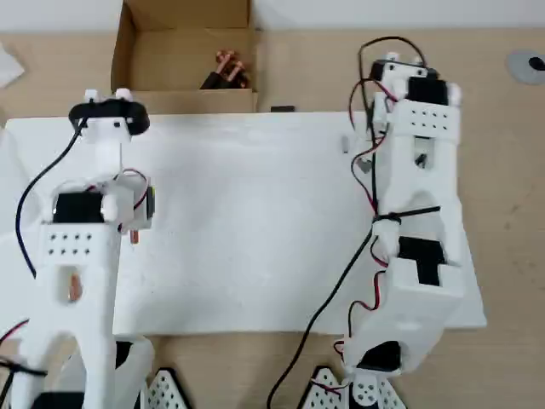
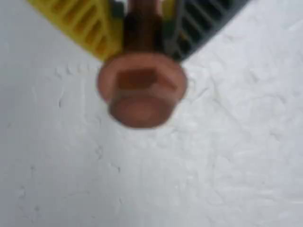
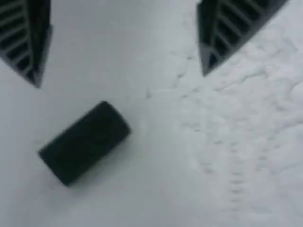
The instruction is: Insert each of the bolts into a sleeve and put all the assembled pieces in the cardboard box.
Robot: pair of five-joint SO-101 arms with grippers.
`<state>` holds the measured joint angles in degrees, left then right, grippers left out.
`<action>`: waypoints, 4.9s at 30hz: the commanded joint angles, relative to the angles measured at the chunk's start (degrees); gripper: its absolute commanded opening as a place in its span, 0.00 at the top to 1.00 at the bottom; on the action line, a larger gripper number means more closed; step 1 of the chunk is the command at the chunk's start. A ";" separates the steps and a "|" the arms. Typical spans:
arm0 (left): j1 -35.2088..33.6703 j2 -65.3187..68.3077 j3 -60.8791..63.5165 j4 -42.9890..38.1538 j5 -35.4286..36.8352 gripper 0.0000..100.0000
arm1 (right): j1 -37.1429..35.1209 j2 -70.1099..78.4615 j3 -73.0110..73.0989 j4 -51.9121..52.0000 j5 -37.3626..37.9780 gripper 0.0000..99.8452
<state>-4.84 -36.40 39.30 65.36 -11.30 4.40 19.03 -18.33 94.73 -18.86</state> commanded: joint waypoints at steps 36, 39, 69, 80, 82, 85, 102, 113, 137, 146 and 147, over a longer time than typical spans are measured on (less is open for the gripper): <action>1.58 -25.63 7.74 -1.14 -0.35 0.99 | 7.69 -4.09 24.31 -26.55 -8.44 0.75; 1.58 -26.33 7.56 -0.18 -0.35 0.99 | 7.60 -5.41 24.48 -22.33 -8.79 0.75; 1.67 -26.42 7.47 2.81 -0.35 0.99 | 2.77 -8.22 38.99 -39.03 -17.49 0.75; 1.67 -26.42 7.65 2.90 -0.35 0.99 | 2.68 -8.22 38.99 -38.24 -17.41 0.89; 1.67 -26.42 7.65 2.90 -0.35 0.99 | 2.77 -8.22 38.99 -38.24 -17.23 0.95; 1.67 -26.42 7.30 4.04 -0.35 0.99 | 2.77 -8.22 38.99 -38.15 -16.88 0.97; 1.58 -26.51 7.21 6.07 -0.35 0.99 | 2.59 -8.13 30.37 -24.26 -6.42 0.99; 1.58 -26.51 7.21 6.07 -0.35 0.99 | -1.01 -7.78 28.00 -22.77 5.63 0.88; 1.58 -26.07 1.41 10.55 -0.35 0.99 | -1.80 -6.55 28.35 -20.48 3.43 0.82; 1.58 -26.15 1.23 11.34 -0.35 0.99 | -1.63 3.03 27.65 -20.84 2.81 0.82; 1.58 -26.07 1.23 11.34 -0.35 0.99 | -1.71 3.56 27.12 -20.66 2.81 0.82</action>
<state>-4.04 -61.71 44.13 76.62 -11.30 2.90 18.86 9.54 74.86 -15.78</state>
